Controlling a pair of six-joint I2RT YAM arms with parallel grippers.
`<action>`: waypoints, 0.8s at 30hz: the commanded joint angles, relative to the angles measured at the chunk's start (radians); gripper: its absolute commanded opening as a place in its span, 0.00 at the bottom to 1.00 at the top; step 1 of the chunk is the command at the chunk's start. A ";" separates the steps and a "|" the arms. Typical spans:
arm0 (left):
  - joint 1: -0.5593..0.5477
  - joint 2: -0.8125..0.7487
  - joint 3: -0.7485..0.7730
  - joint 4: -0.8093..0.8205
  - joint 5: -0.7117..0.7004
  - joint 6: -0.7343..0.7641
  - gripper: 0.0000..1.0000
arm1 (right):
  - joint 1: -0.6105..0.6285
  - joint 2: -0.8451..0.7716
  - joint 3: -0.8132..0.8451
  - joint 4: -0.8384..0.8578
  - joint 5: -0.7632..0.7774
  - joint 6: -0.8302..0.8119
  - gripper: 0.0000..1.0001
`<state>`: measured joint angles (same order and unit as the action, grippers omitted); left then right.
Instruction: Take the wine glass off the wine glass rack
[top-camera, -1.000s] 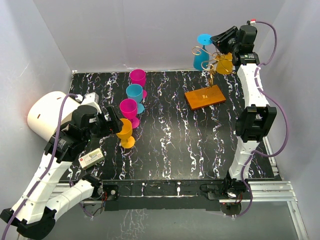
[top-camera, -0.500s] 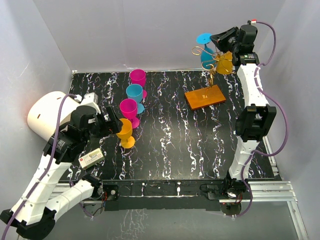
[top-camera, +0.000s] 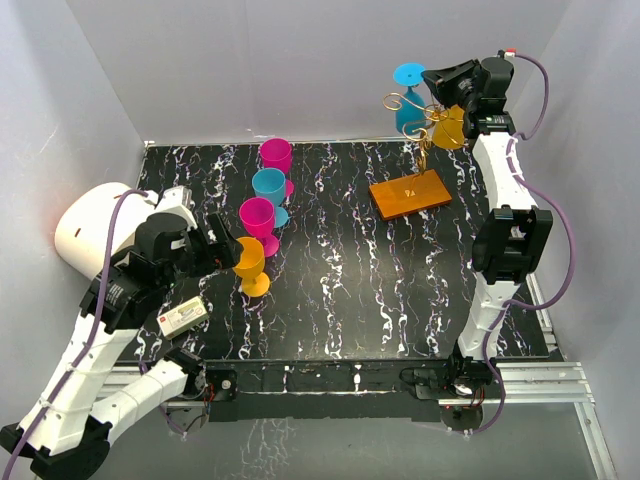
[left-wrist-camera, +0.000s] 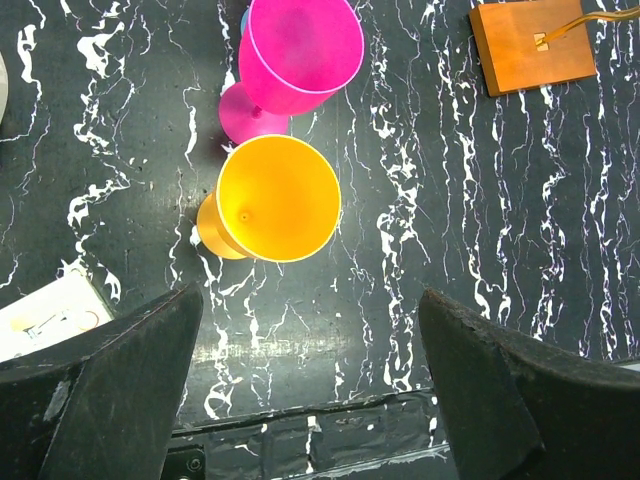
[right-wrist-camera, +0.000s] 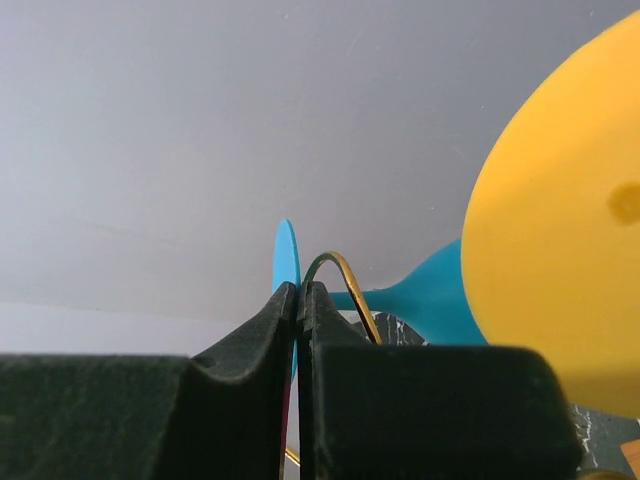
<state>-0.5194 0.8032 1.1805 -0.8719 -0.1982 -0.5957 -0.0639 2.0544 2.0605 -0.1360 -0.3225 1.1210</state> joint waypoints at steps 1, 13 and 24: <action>-0.005 -0.004 0.043 -0.015 -0.006 0.002 0.88 | 0.009 -0.056 -0.017 0.097 0.011 0.045 0.01; -0.003 0.010 0.048 -0.007 -0.003 0.008 0.88 | -0.008 -0.082 -0.048 0.126 0.087 0.080 0.00; -0.003 0.004 0.041 -0.010 -0.002 0.001 0.88 | -0.034 -0.128 -0.106 0.153 0.102 0.092 0.00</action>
<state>-0.5194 0.8154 1.1934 -0.8726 -0.1982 -0.5953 -0.0814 2.0071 1.9694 -0.0608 -0.2443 1.2057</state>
